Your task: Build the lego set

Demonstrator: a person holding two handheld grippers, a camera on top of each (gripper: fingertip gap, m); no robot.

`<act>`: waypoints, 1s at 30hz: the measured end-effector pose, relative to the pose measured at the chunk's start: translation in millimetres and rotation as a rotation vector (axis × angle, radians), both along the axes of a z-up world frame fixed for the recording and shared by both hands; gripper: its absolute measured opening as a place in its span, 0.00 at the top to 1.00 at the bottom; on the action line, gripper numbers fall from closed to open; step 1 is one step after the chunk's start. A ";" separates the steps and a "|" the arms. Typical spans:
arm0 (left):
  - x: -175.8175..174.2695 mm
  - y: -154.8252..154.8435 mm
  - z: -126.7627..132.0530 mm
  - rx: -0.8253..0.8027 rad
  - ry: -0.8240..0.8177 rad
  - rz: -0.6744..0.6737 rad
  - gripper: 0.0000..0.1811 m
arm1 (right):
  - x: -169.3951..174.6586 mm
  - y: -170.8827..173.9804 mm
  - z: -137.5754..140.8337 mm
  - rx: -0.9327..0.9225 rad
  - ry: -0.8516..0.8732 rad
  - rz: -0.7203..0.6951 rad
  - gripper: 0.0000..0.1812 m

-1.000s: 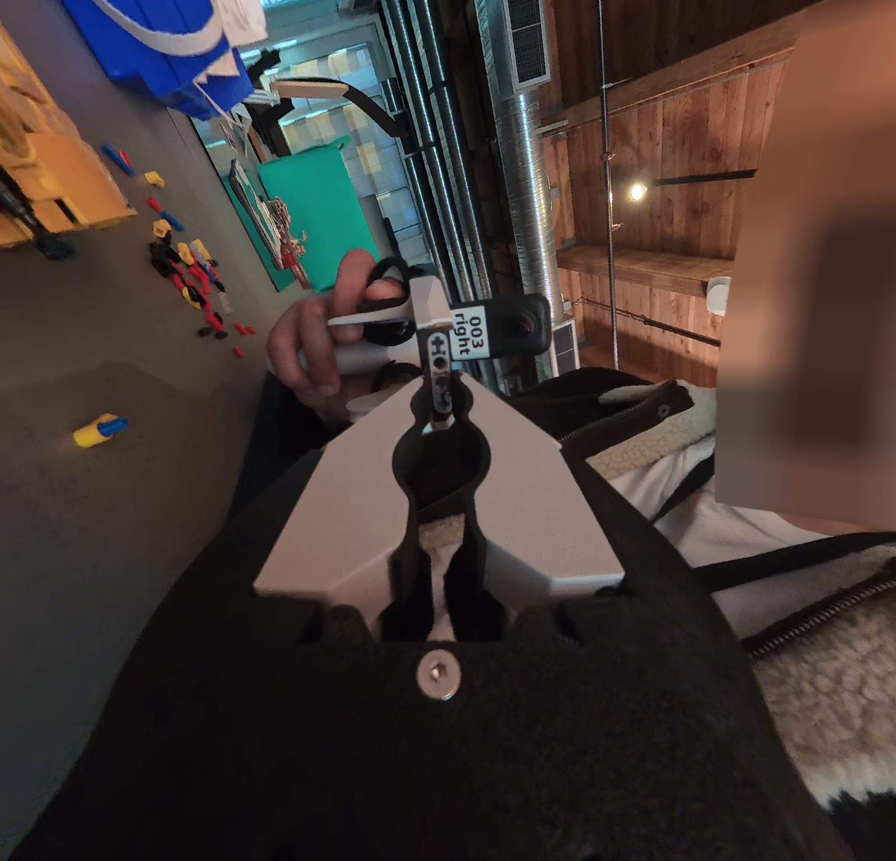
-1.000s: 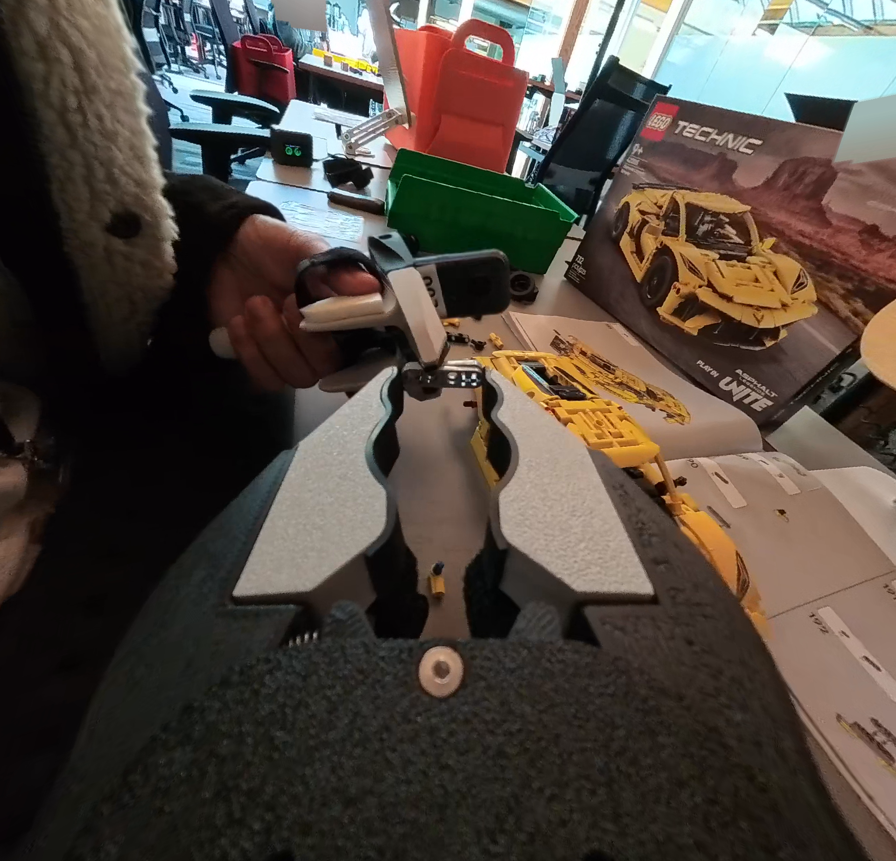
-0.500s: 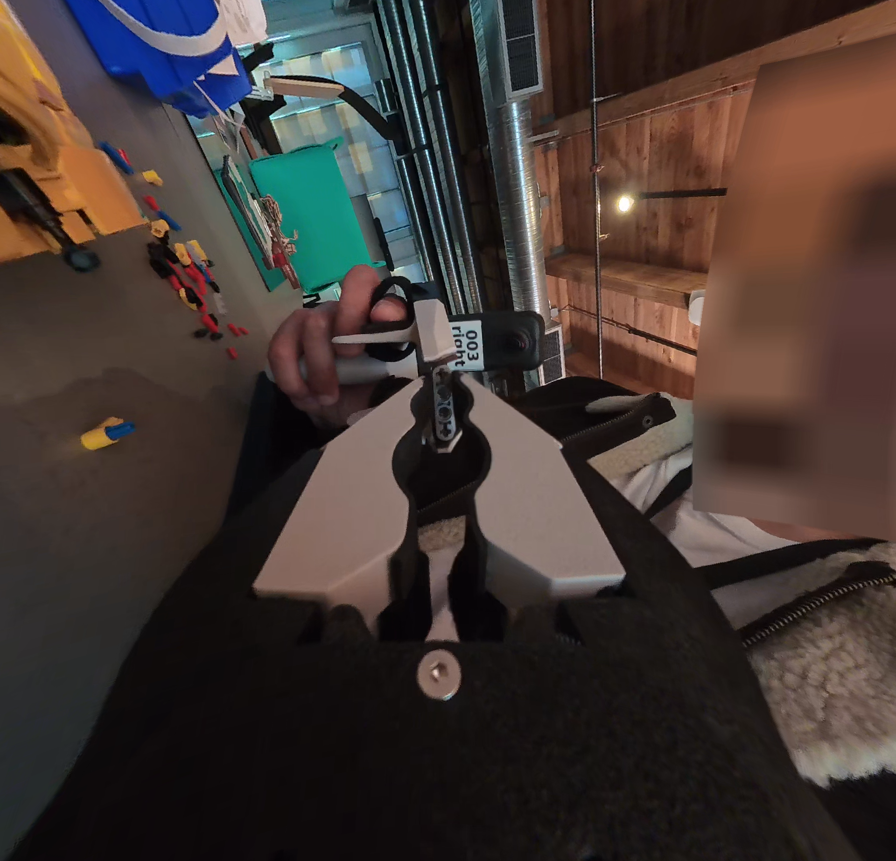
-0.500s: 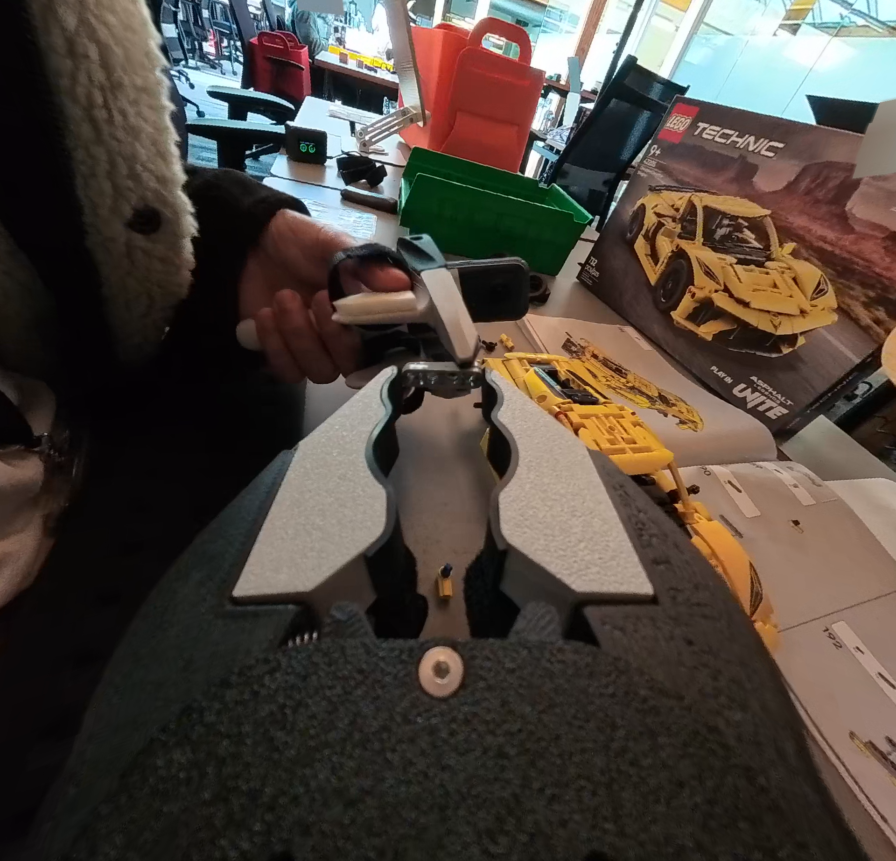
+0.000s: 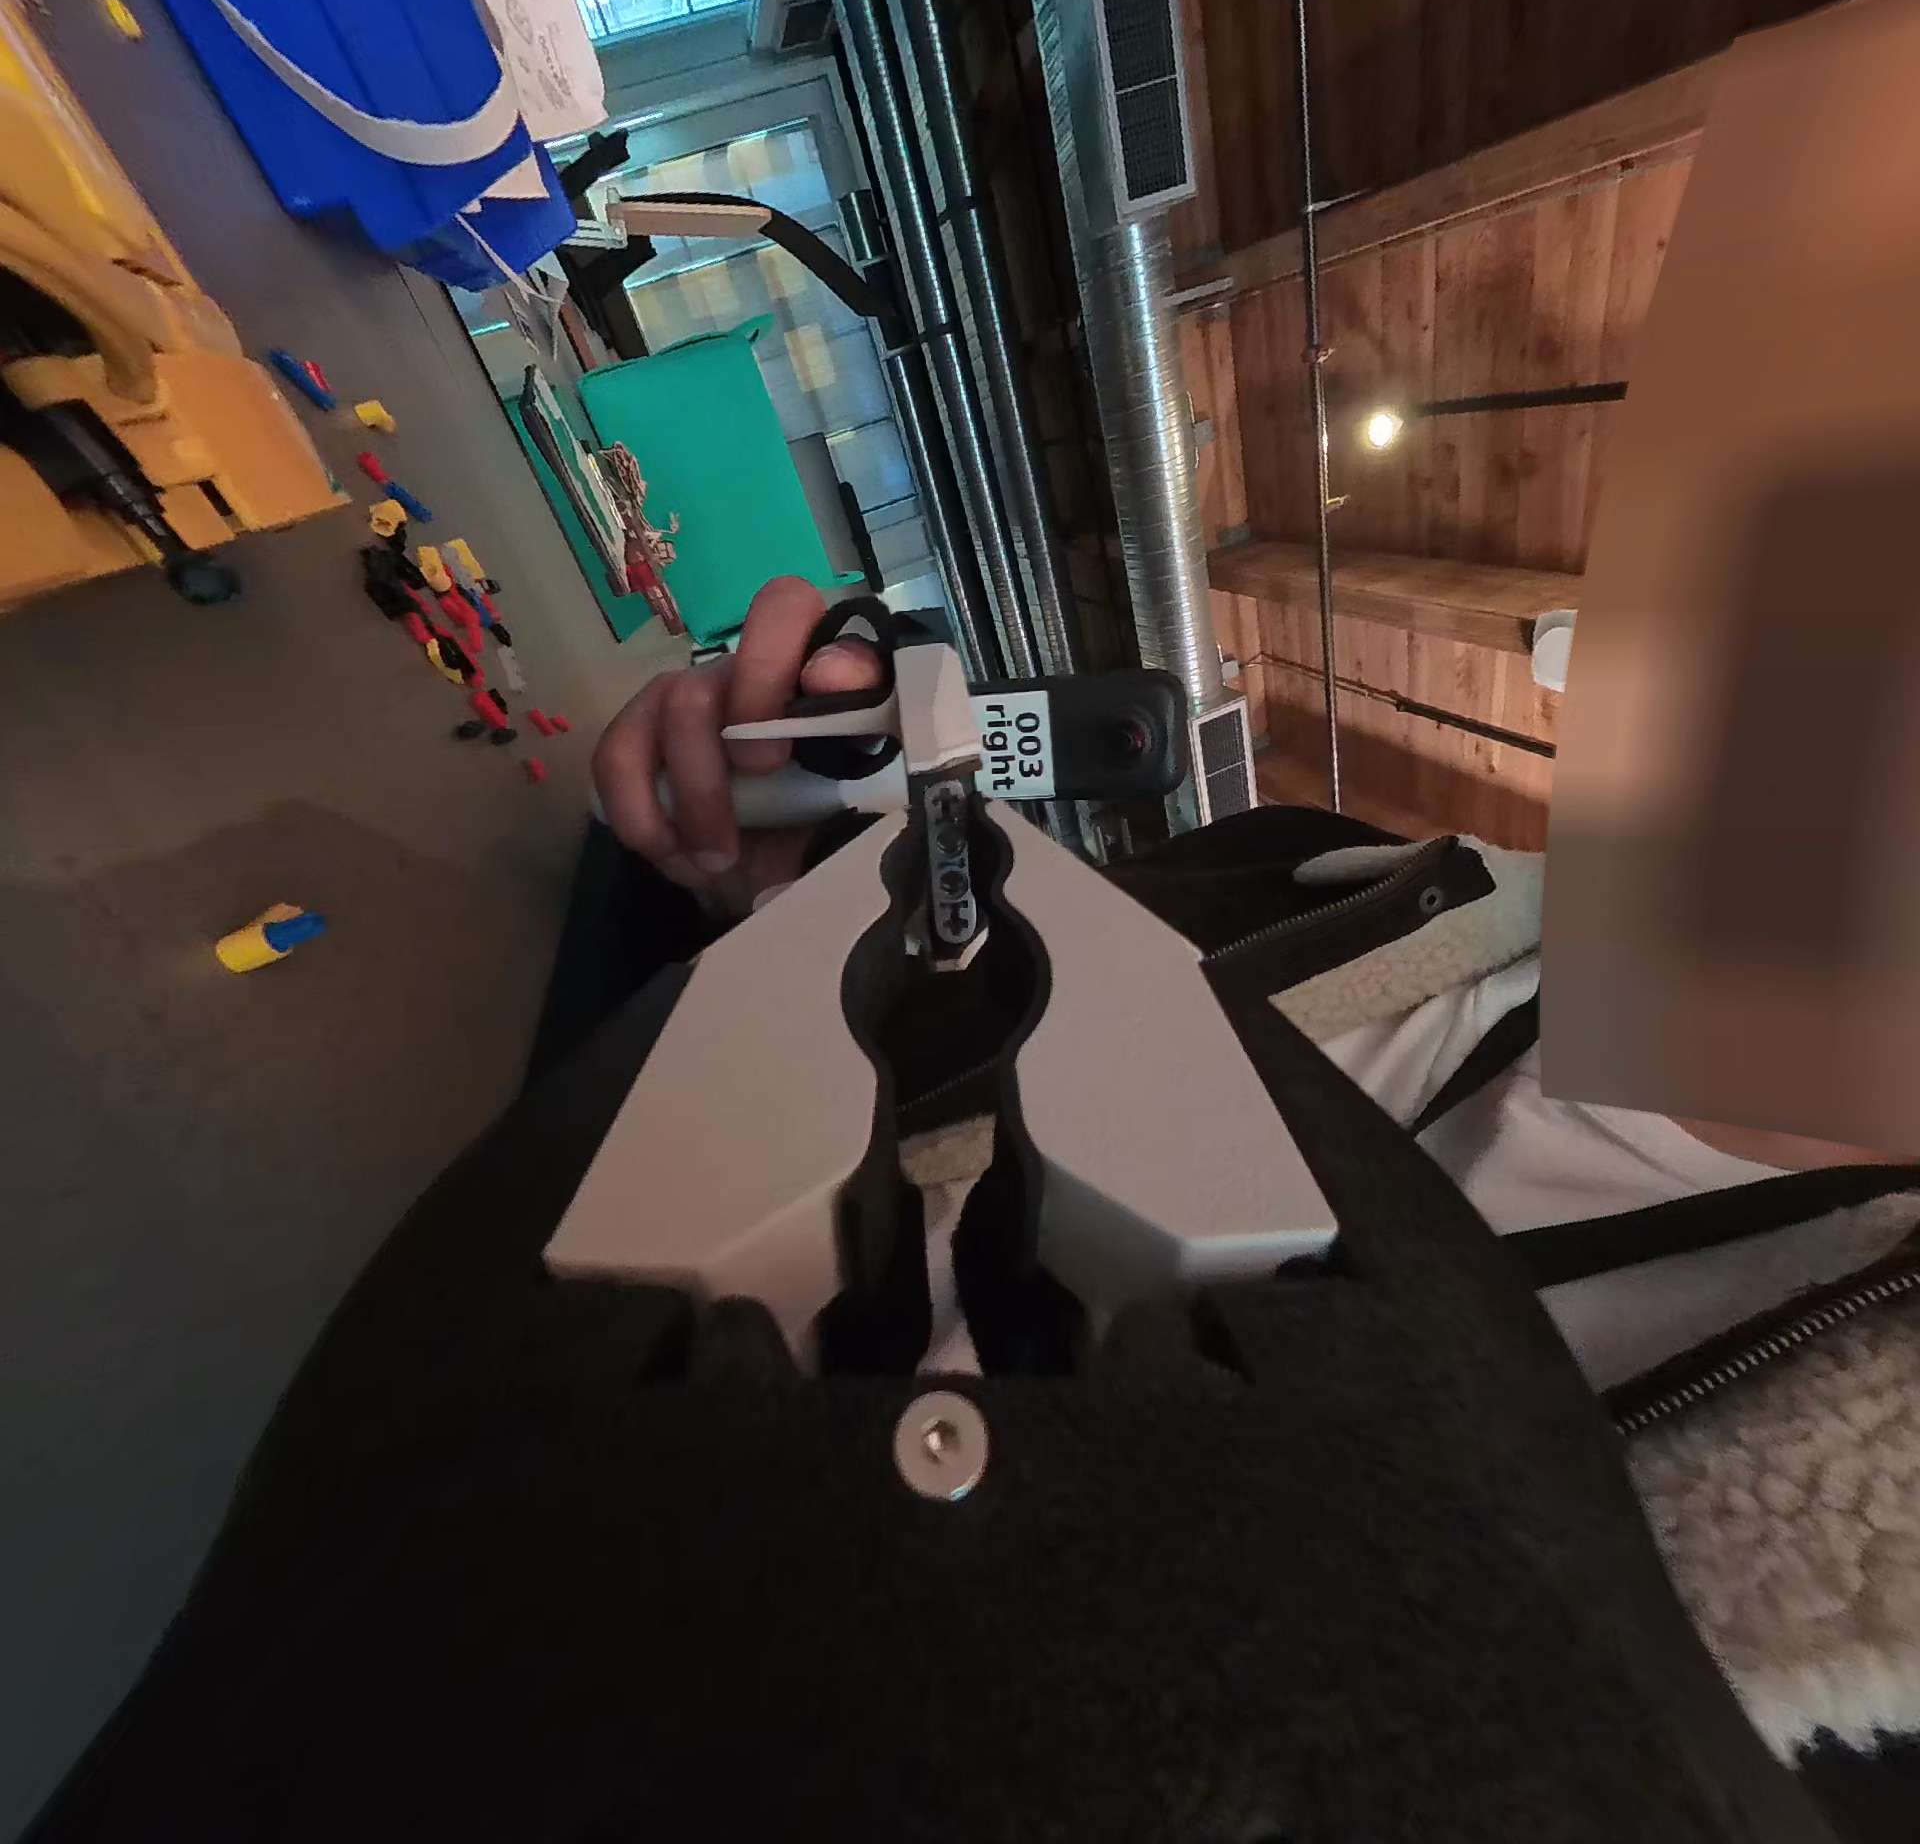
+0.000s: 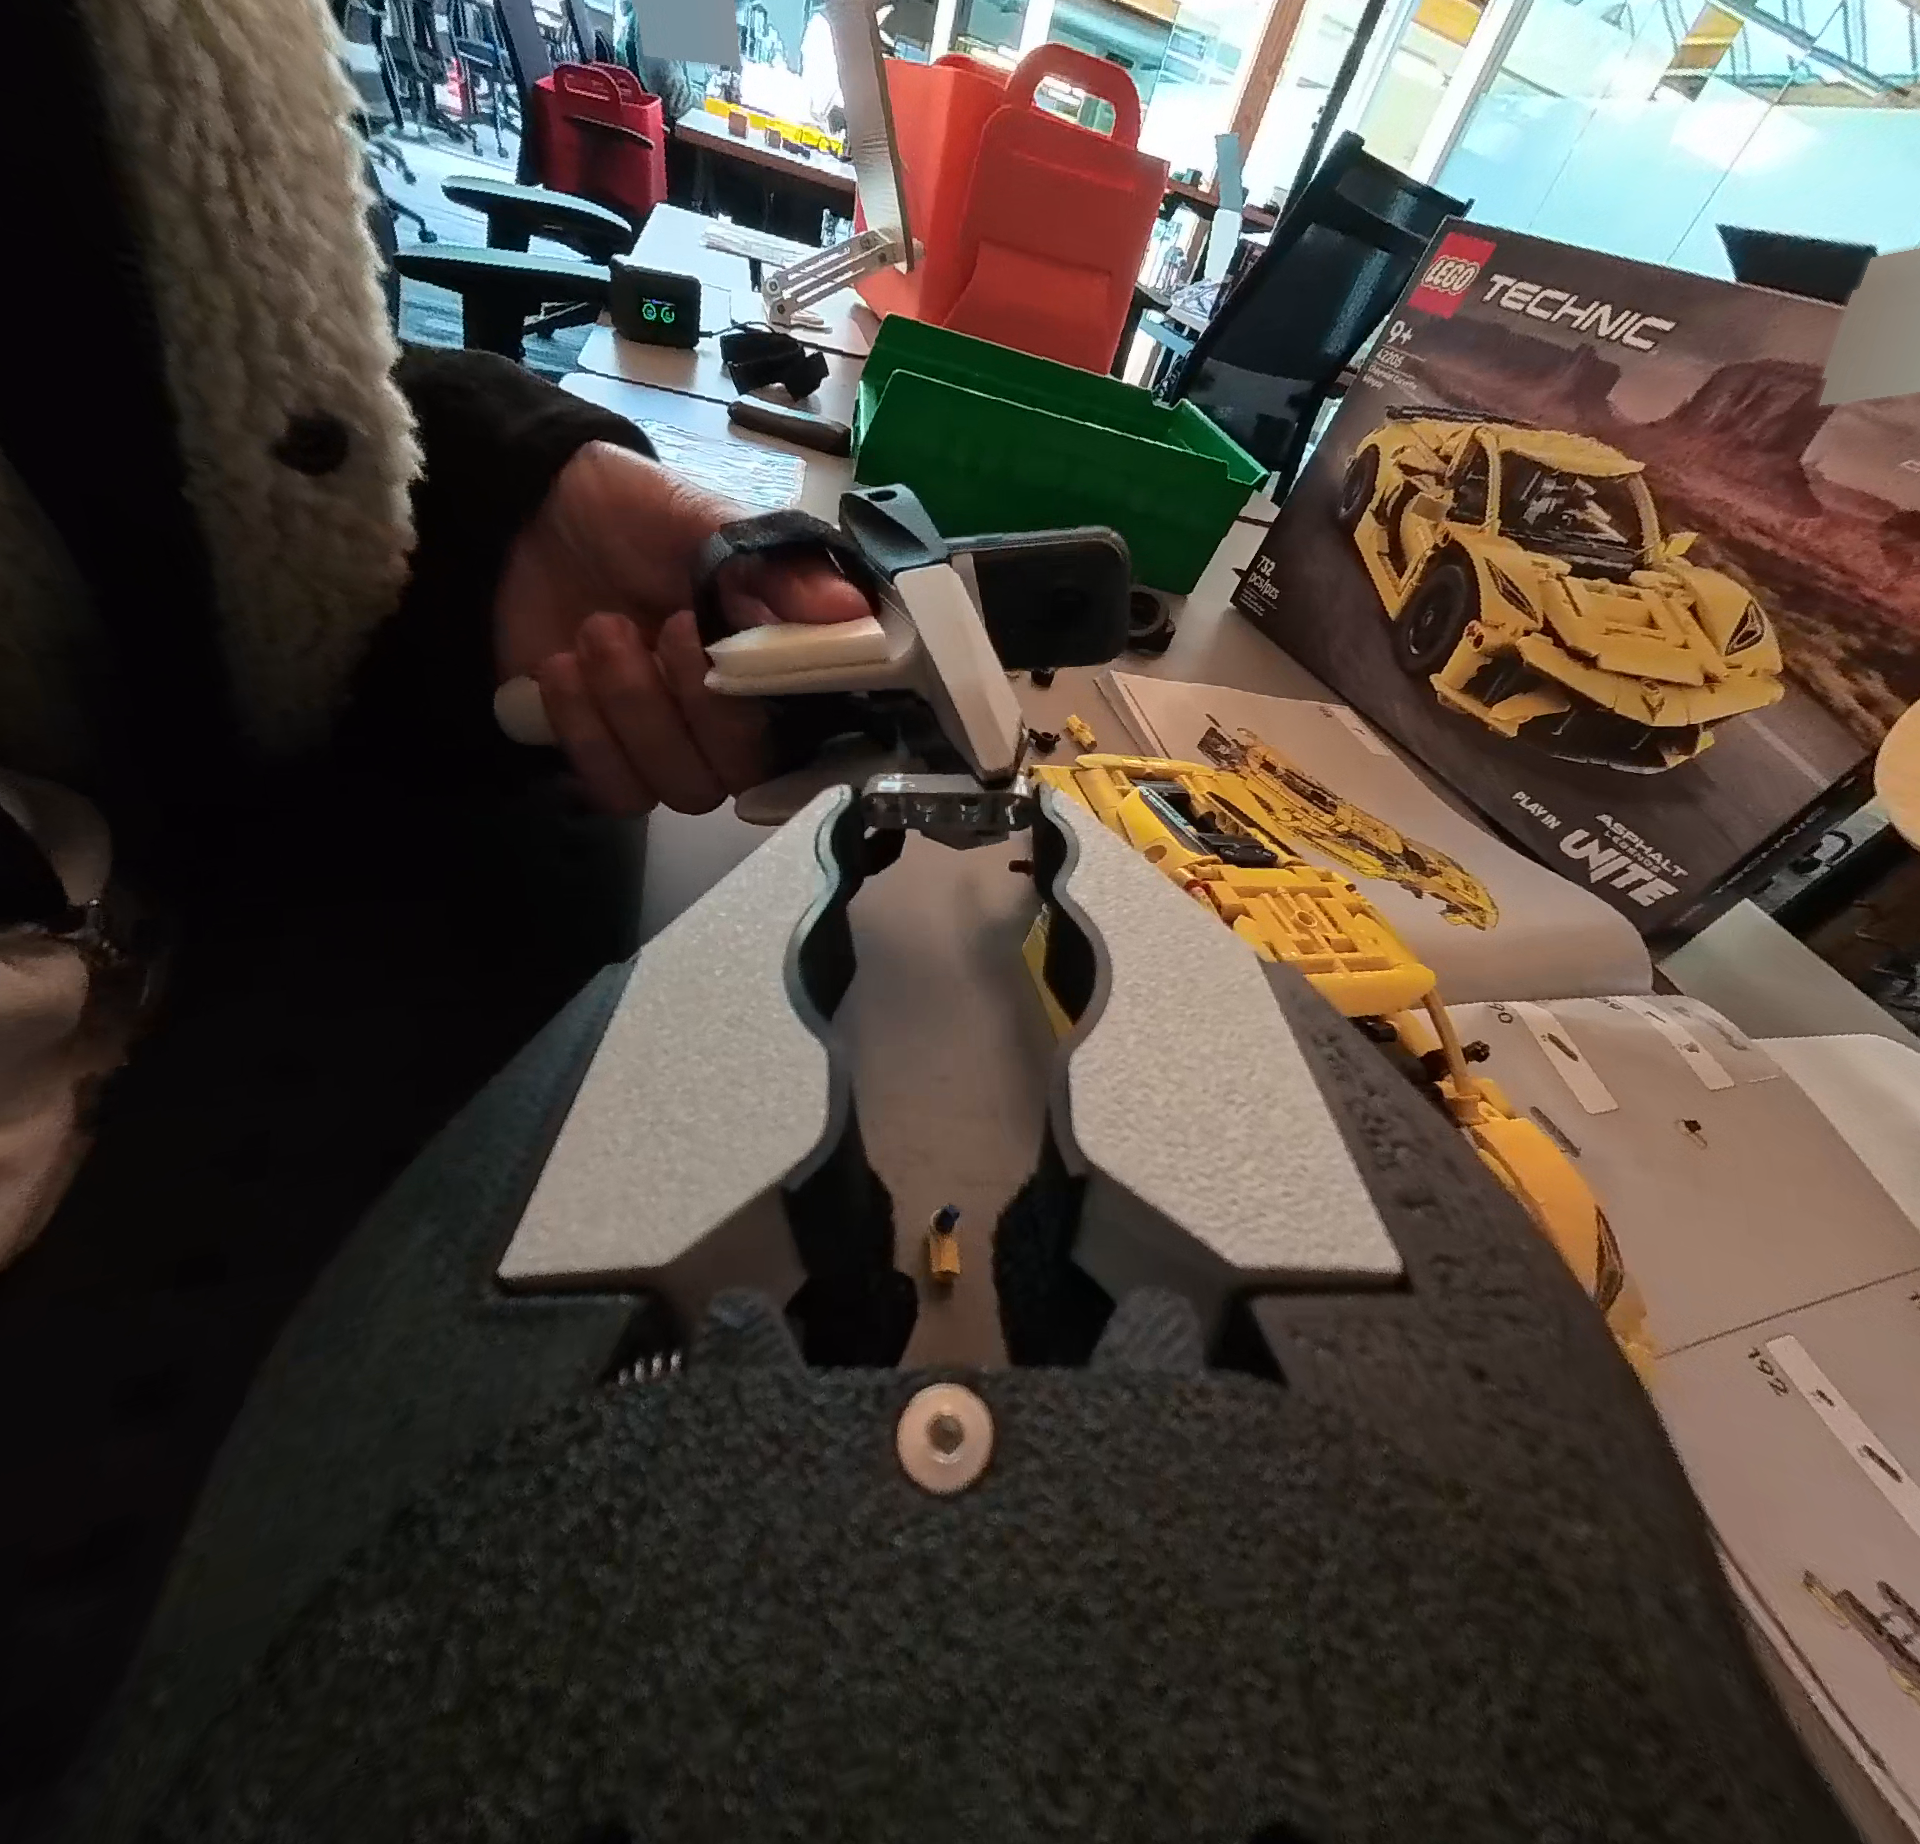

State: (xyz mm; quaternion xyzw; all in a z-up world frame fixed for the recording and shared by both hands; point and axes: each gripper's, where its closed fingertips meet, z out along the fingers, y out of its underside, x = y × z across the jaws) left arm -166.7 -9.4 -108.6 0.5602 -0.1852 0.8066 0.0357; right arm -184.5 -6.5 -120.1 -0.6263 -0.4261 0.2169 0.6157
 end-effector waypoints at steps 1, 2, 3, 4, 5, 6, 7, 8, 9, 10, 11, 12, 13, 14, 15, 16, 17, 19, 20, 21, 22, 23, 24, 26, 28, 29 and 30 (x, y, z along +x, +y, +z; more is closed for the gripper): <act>-0.1 -0.5 0.7 0.004 -0.005 -0.001 0.96 | -0.1 -0.4 0.7 0.006 0.002 0.000 0.83; -0.1 -0.7 0.9 0.009 -0.004 -0.001 0.96 | -0.3 -0.7 1.3 0.000 0.010 0.003 0.83; -0.2 -0.9 0.2 0.022 0.002 0.001 0.97 | -0.4 -0.8 0.5 -0.012 0.012 0.007 0.83; -0.4 -0.9 -0.9 0.037 0.009 0.003 0.97 | -0.6 -1.0 -0.7 -0.014 0.008 0.010 0.83; -0.6 -0.5 -2.1 0.047 0.017 0.008 0.97 | -0.9 -0.8 -1.9 -0.016 0.002 0.009 0.83; -0.6 0.5 -3.0 0.055 0.022 0.016 0.97 | -0.9 0.4 -3.2 -0.020 -0.005 0.003 0.83; -0.8 1.5 -3.3 0.060 0.020 0.024 0.96 | -0.8 1.4 -3.7 -0.021 -0.009 -0.002 0.83; -1.2 2.2 -2.0 0.059 0.008 0.028 0.96 | -1.0 2.2 -2.5 -0.027 0.000 -0.007 0.83; -1.6 2.8 -0.3 0.055 -0.004 0.028 0.96 | -1.5 2.7 -0.1 -0.040 0.024 -0.011 0.83; -1.6 3.4 0.3 0.061 -0.007 0.031 0.96 | -1.5 3.2 1.4 -0.057 0.043 -0.014 0.82; -1.9 4.3 0.2 0.073 -0.006 0.038 0.96 | 0.1 4.9 3.0 -0.070 0.063 -0.026 0.78; -2.7 5.9 0.6 0.074 -0.010 0.045 0.96 | 2.7 5.9 5.3 -0.078 0.085 -0.035 0.74; -3.7 8.0 1.0 0.065 -0.015 0.055 0.96 | 5.2 5.7 6.6 -0.083 0.095 -0.036 0.75; -4.3 9.8 0.7 0.054 -0.017 0.062 0.96 | 7.2 5.5 7.1 -0.081 0.093 -0.040 0.76; -4.4 10.2 0.0 0.043 -0.019 0.062 0.96 | 7.7 5.0 7.0 -0.072 0.084 -0.043 0.76; -4.2 9.7 -0.4 0.030 -0.021 0.057 0.96 | 7.1 5.1 6.2 -0.062 0.069 -0.048 0.76; -3.7 8.6 -0.1 0.014 -0.027 0.049 0.96 | 5.0 4.7 4.9 -0.052 0.051 -0.047 0.76; -3.1 7.6 0.8 -0.008 -0.039 0.043 0.97 | 0.5 4.1 2.8 -0.032 0.022 -0.046 0.78; -3.0 8.2 0.6 -0.012 -0.041 0.045 0.96 | -0.8 3.8 2.4 -0.024 0.014 -0.045 0.79; -3.4 9.4 0.7 -0.017 -0.044 0.050 0.96 | -0.5 4.3 3.2 -0.014 0.014 -0.054 0.80; -4.3 10.8 0.3 -0.019 -0.045 0.056 0.96 | 1.9 4.9 4.2 -0.007 0.018 -0.065 0.80; -5.4 12.1 -1.5 -0.005 -0.035 0.063 0.96 | 6.3 5.3 4.3 -0.011 0.024 -0.077 0.80; -6.2 13.1 -5.7 0.039 -0.010 0.075 0.97 | 12.7 6.1 2.0 -0.034 0.026 -0.089 0.83; -8.6 16.3 -20.0 0.214 0.076 0.112 0.97 | 26.5 8.0 -17.5 -0.142 -0.023 -0.104 0.85; -13.3 24.1 -31.9 0.377 0.148 0.153 0.96 | 39.2 6.1 -55.3 -0.303 -0.159 -0.104 0.85; -15.4 28.2 -37.6 0.454 0.180 0.170 0.97 | 44.2 4.7 -71.9 -0.369 -0.213 -0.107 0.85; -16.7 31.6 -43.9 0.524 0.216 0.181 0.96 | 46.8 4.0 -84.3 -0.417 -0.244 -0.110 0.85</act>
